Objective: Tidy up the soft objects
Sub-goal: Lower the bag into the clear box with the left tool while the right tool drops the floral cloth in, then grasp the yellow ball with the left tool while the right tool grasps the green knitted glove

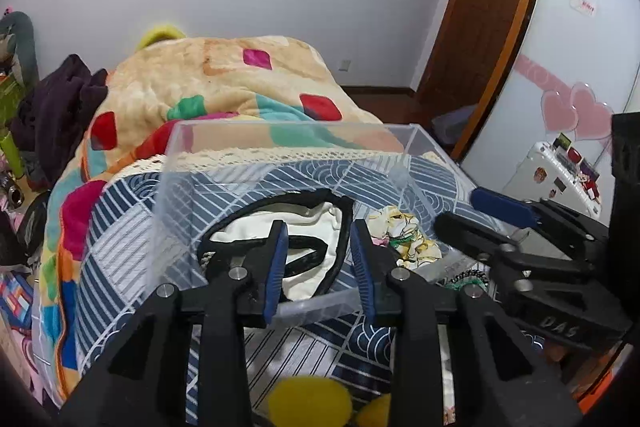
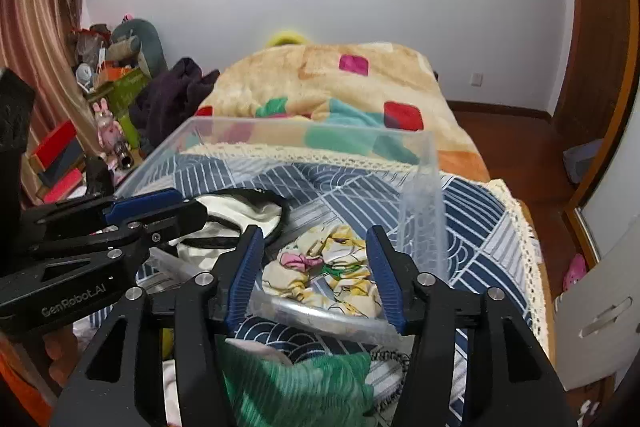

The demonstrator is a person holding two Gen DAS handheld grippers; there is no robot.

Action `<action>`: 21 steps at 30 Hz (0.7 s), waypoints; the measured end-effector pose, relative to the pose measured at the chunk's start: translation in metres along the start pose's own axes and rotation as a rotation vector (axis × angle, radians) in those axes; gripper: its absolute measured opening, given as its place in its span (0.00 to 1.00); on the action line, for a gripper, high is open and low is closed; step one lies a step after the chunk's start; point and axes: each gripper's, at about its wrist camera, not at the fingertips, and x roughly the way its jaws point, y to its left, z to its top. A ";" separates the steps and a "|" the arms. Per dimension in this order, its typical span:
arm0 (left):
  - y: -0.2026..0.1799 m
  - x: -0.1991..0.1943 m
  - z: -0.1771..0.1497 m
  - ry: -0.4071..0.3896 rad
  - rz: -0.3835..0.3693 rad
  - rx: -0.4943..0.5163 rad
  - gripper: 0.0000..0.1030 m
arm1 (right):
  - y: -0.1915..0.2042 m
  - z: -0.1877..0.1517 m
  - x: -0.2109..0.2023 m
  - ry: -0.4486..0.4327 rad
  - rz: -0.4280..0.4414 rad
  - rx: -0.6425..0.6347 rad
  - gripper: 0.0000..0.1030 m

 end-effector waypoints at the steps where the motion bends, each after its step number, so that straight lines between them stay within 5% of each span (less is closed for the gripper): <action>1: 0.000 -0.005 -0.001 -0.012 0.001 0.000 0.33 | 0.000 0.000 -0.005 -0.013 0.001 0.000 0.52; 11: 0.000 -0.050 -0.022 -0.086 0.010 0.023 0.50 | 0.011 -0.009 -0.042 -0.125 0.026 -0.006 0.72; 21: 0.000 -0.045 -0.061 -0.026 0.033 0.054 0.55 | 0.016 -0.042 -0.018 -0.038 0.054 0.011 0.72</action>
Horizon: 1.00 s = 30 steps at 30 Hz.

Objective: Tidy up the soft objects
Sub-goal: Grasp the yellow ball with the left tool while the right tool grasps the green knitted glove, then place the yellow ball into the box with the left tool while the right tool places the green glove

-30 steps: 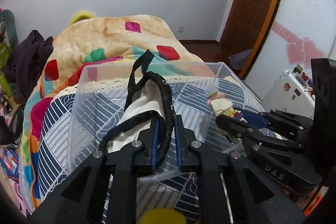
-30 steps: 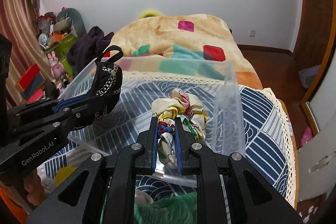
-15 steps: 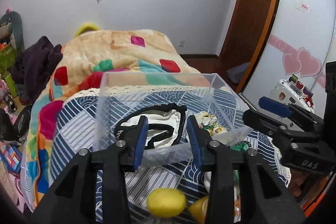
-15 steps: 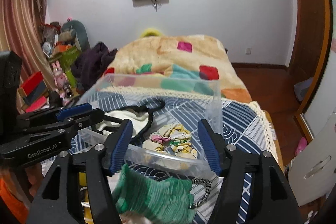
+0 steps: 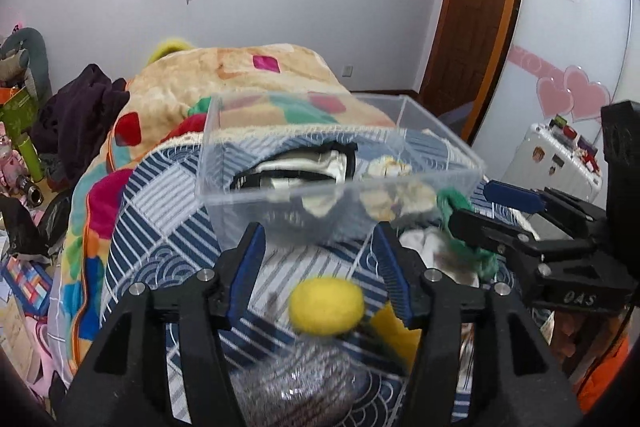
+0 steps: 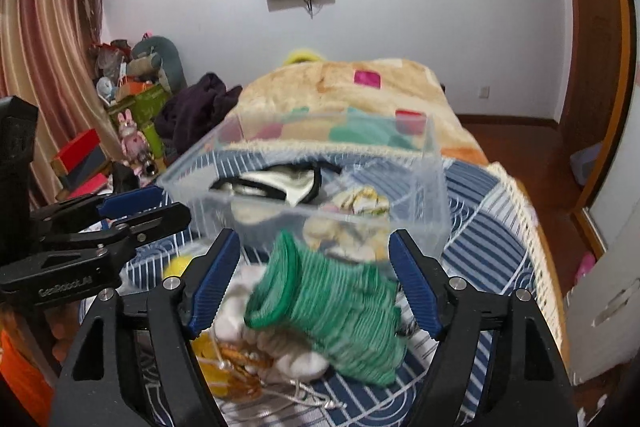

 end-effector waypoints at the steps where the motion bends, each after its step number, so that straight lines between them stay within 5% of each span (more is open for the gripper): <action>1: 0.000 0.001 -0.004 0.009 -0.001 -0.001 0.55 | -0.001 -0.003 0.002 0.009 -0.001 0.005 0.72; 13: 0.006 0.017 -0.037 0.085 -0.015 -0.038 0.55 | -0.030 -0.033 -0.009 0.031 0.000 0.145 0.71; 20: 0.002 0.017 -0.041 0.084 -0.036 -0.023 0.43 | -0.037 -0.039 -0.010 0.044 0.018 0.174 0.35; 30: 0.001 0.005 -0.038 0.053 -0.027 -0.022 0.41 | -0.035 -0.031 -0.035 -0.034 0.021 0.153 0.24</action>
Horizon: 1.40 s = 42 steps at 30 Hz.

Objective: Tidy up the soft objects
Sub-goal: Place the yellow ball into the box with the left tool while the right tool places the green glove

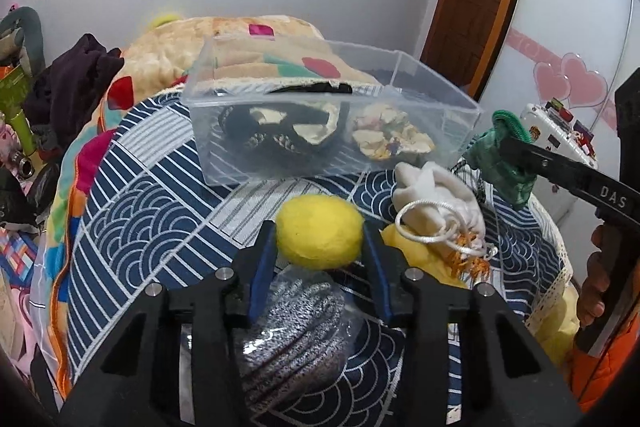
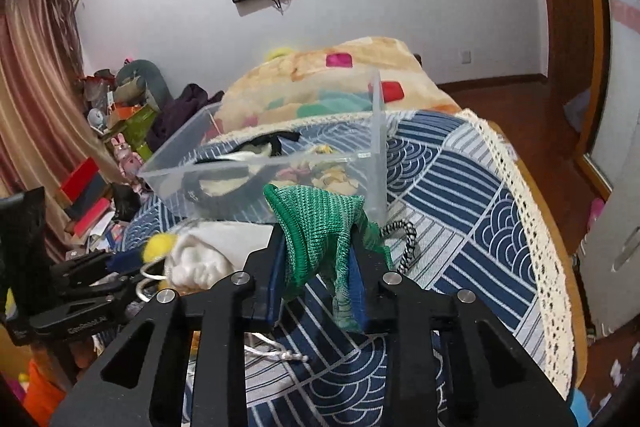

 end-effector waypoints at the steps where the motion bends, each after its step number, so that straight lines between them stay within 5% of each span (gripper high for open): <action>1: 0.000 -0.004 0.002 -0.012 0.002 -0.002 0.41 | 0.002 0.002 -0.003 -0.010 0.001 -0.004 0.24; 19: -0.001 -0.039 0.074 -0.191 0.028 0.019 0.41 | 0.038 0.059 -0.015 -0.173 0.016 -0.120 0.25; 27: -0.006 -0.008 0.097 -0.150 0.008 0.002 0.41 | 0.051 0.078 0.018 -0.156 -0.008 -0.168 0.25; 42: -0.006 0.059 0.099 0.034 0.060 0.016 0.41 | 0.028 0.068 0.077 0.052 -0.049 -0.121 0.25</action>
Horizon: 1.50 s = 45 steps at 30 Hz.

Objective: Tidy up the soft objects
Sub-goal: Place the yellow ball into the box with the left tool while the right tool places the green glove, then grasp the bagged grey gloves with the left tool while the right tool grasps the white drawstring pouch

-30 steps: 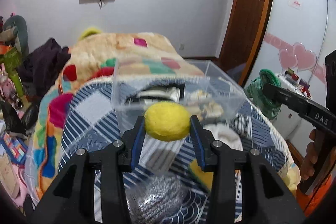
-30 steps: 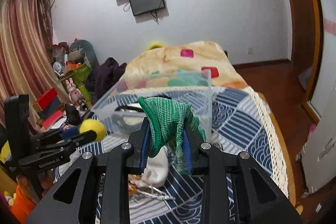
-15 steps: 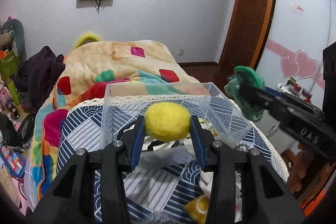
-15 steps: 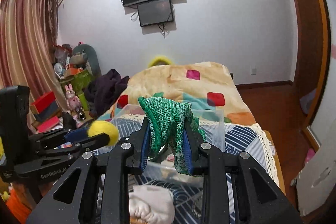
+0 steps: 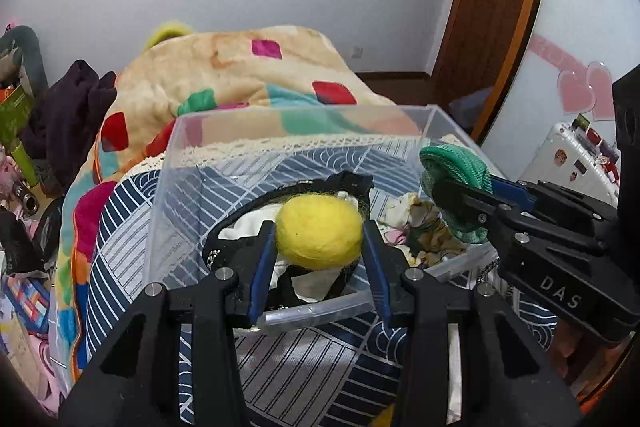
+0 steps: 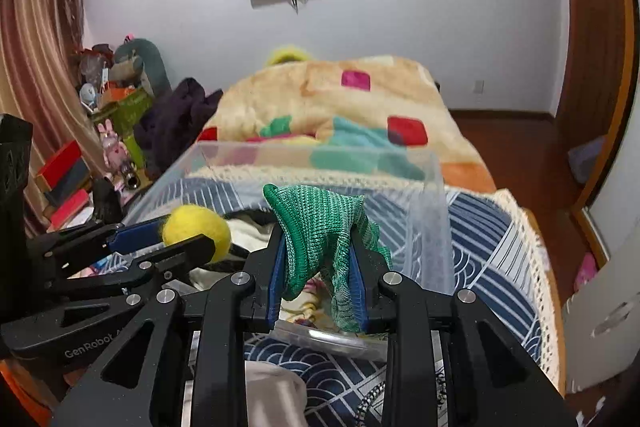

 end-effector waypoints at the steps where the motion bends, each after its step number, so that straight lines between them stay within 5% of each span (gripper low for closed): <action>1: 0.000 0.002 -0.001 0.005 0.001 0.002 0.41 | -0.001 -0.001 0.002 0.010 0.004 0.005 0.25; 9: 0.000 0.001 0.000 0.008 0.012 -0.002 0.51 | -0.003 -0.006 0.005 0.051 0.016 0.018 0.28; 11: 0.002 -0.002 0.000 -0.001 0.007 -0.006 0.64 | -0.004 -0.006 0.002 0.050 0.024 0.019 0.35; 14: 0.005 -0.012 -0.001 -0.022 -0.010 -0.016 0.71 | -0.004 -0.006 -0.006 0.023 0.011 0.016 0.47; 29: 0.006 -0.083 -0.019 -0.182 0.042 0.012 0.93 | 0.003 -0.010 -0.066 -0.139 0.004 -0.003 0.75; 36: 0.010 -0.089 -0.057 -0.133 0.071 0.044 0.95 | 0.011 -0.029 -0.075 -0.148 0.023 0.012 0.79; 45: 0.021 -0.068 -0.109 -0.007 0.068 -0.003 0.95 | 0.016 -0.058 -0.048 -0.028 0.065 0.030 0.79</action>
